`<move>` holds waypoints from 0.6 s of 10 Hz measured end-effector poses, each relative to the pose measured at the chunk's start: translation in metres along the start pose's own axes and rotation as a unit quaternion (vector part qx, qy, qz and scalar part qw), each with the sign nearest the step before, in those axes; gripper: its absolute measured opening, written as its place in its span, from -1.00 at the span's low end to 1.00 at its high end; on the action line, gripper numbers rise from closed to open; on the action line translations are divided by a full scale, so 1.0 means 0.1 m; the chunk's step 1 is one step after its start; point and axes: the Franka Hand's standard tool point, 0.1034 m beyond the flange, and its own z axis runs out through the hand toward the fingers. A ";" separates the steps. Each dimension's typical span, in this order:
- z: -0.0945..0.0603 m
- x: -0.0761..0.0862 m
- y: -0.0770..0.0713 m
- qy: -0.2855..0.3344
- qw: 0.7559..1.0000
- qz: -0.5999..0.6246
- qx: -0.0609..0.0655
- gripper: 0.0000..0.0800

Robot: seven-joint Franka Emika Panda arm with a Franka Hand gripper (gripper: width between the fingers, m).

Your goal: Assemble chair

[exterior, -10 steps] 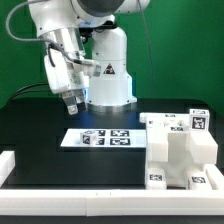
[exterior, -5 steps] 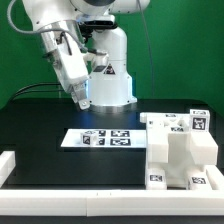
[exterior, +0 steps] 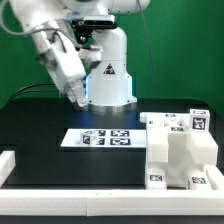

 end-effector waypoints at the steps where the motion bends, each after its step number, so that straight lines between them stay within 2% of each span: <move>1: 0.05 0.10 -0.08 -0.027 1.000 0.005 -0.005 0.62; 2: 0.04 0.13 -0.19 -0.070 0.997 0.006 -0.012 0.62; 3: 0.05 0.24 -0.27 -0.080 0.997 0.014 -0.006 0.62; 6: 0.09 0.23 -0.23 -0.080 0.997 0.017 -0.010 0.62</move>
Offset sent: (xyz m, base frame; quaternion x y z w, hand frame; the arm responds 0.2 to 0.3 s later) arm 0.0156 0.0084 -0.0083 0.0323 -0.0414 0.0506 0.9973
